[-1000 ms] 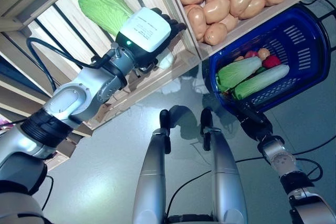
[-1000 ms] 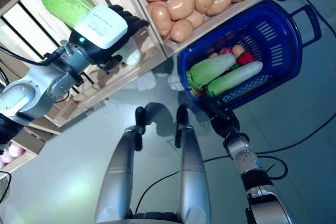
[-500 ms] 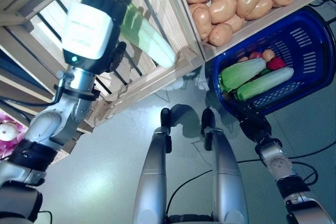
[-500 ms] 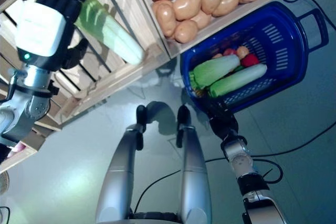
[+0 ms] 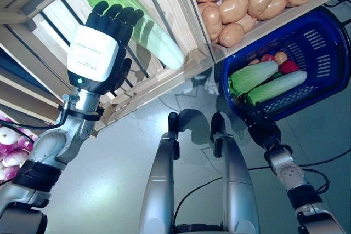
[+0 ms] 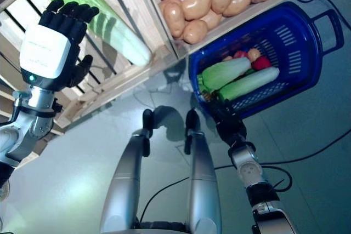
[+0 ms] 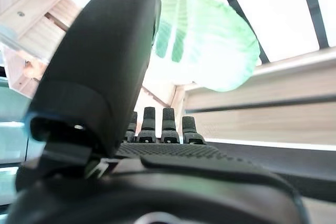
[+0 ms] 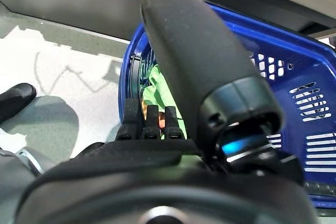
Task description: Put vegetables into the basket
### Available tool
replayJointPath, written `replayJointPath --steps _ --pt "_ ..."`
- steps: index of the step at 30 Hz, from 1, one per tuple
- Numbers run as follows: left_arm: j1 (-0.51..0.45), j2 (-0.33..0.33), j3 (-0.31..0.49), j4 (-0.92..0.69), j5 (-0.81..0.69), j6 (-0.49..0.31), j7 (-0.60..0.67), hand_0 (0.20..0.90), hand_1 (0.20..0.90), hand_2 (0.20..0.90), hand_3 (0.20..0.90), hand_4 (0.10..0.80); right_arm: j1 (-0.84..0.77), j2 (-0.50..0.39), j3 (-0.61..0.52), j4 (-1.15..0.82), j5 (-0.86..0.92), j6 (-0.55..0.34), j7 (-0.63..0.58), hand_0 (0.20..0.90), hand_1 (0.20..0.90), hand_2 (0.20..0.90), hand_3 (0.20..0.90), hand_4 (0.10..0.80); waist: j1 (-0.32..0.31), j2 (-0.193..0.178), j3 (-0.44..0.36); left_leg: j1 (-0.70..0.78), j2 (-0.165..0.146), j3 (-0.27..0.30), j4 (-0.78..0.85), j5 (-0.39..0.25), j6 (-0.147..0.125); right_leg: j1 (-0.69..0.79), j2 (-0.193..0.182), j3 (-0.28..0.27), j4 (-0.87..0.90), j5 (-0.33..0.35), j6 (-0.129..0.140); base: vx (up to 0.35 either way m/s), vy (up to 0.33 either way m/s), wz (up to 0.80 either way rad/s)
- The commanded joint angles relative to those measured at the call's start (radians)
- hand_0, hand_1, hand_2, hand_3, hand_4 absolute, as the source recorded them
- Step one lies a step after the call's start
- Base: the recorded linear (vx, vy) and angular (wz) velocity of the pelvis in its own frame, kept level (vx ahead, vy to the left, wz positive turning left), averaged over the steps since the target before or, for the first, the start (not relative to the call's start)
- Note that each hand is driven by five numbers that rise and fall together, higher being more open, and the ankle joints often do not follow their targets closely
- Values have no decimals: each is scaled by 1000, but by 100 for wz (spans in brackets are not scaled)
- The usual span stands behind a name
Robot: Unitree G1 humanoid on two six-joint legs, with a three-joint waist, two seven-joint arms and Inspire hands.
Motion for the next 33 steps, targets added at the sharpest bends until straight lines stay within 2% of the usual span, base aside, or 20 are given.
replayJointPath --steps 1,8,12,23,33 --pt "-72 6 32 -78 -4 35 17 900 900 900 900 800 58 -22 -20 -105 -41 2 -26 900 900 900 900 800 -24 42 -5 6 -19 33 -46 37 22 60 -19 -32 -66 81 19 -3 -5 -6" --pt "-121 28 -54 -87 52 93 -34 900 900 900 900 800 33 -40 -7 -108 -30 5 -42 900 900 900 900 800 -30 39 -5 8 -13 37 -48 42 21 65 -17 -33 -71 85 20 -1 0 0" --pt "-202 43 -124 -61 21 94 -48 900 900 900 900 800 15 -43 6 -84 -17 2 -38 900 900 900 900 800 -38 33 -5 4 -7 39 -42 44 20 62 -17 -34 -64 89 21 0 0 0" --pt "-324 38 -251 -22 20 98 -95 900 900 900 900 800 -13 -44 25 -63 1 10 -50 900 900 900 900 800 -52 24 -5 14 -3 46 -48 47 17 73 -11 -27 -79 99 26 6 11 -4" --pt "-428 -4 -388 146 1 105 -5 900 900 900 900 800 -68 -50 55 -18 -2 36 -72 900 900 900 900 800 -67 15 -5 10 4 53 -32 43 12 64 -8 -18 -64 102 29 6 30 -5"
